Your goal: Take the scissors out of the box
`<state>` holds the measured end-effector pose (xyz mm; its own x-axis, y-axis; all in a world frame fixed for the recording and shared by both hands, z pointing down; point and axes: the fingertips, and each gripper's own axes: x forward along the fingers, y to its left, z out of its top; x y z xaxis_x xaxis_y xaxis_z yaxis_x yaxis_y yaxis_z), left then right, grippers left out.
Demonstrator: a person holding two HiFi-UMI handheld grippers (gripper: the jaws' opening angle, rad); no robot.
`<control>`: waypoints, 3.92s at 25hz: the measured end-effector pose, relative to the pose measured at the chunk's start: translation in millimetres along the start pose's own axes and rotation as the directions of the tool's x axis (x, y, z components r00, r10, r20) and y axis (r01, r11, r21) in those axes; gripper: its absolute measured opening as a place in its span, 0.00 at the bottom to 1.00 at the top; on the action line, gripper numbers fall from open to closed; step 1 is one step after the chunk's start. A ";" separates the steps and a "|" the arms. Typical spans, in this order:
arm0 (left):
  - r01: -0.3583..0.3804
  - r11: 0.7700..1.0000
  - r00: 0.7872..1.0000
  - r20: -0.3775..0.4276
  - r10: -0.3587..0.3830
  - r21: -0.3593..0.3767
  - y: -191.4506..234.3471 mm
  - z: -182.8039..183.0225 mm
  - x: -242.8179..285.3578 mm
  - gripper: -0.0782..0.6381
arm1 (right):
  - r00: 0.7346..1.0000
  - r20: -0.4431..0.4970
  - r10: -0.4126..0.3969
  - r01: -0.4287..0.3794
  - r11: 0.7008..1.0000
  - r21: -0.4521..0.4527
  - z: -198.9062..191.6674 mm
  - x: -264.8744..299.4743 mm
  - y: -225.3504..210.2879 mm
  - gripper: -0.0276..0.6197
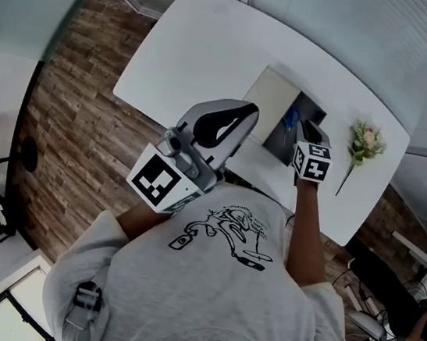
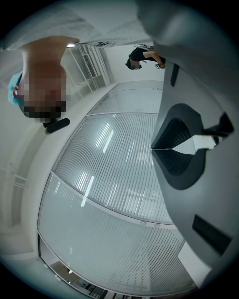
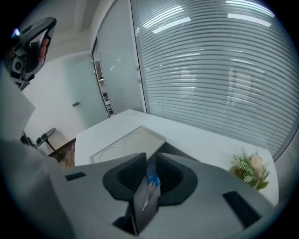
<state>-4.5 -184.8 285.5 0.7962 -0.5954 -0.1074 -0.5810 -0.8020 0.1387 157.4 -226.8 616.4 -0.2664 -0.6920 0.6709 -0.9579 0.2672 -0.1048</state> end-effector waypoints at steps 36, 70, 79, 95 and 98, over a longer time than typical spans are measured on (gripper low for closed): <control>-0.033 0.999 0.999 -0.014 0.033 -0.025 36.7 -7.7 -8.3 0.14 | 0.914 -0.404 -0.021 0.068 0.993 0.101 -59.7 119.1 -19.8 0.18; -0.041 0.999 0.999 0.014 0.041 -0.025 21.4 4.1 -20.7 0.14 | 0.953 -0.296 -0.062 0.111 0.982 0.154 -34.8 94.0 -35.4 0.16; -0.023 1.000 1.000 0.015 0.023 -0.022 8.6 4.7 -16.9 0.14 | 0.981 -0.184 -0.057 0.085 0.985 0.150 -14.6 69.1 -32.1 0.15; 0.009 1.000 1.000 0.014 -0.008 -0.009 -3.9 5.5 -8.0 0.14 | 0.999 -0.010 -0.037 0.038 0.989 0.140 16.4 30.3 -25.4 0.15; 0.015 1.000 1.000 0.015 -0.014 -0.007 -6.0 5.7 -6.7 0.14 | 0.999 0.023 -0.033 0.030 0.991 0.131 23.4 20.2 -23.5 0.15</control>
<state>-7.3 -176.3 279.8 0.8019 -0.5844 -0.1241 -0.5682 -0.8102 0.1439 172.1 -262.7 615.3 -0.2368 -0.7157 0.6571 -0.9712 0.1559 -0.1802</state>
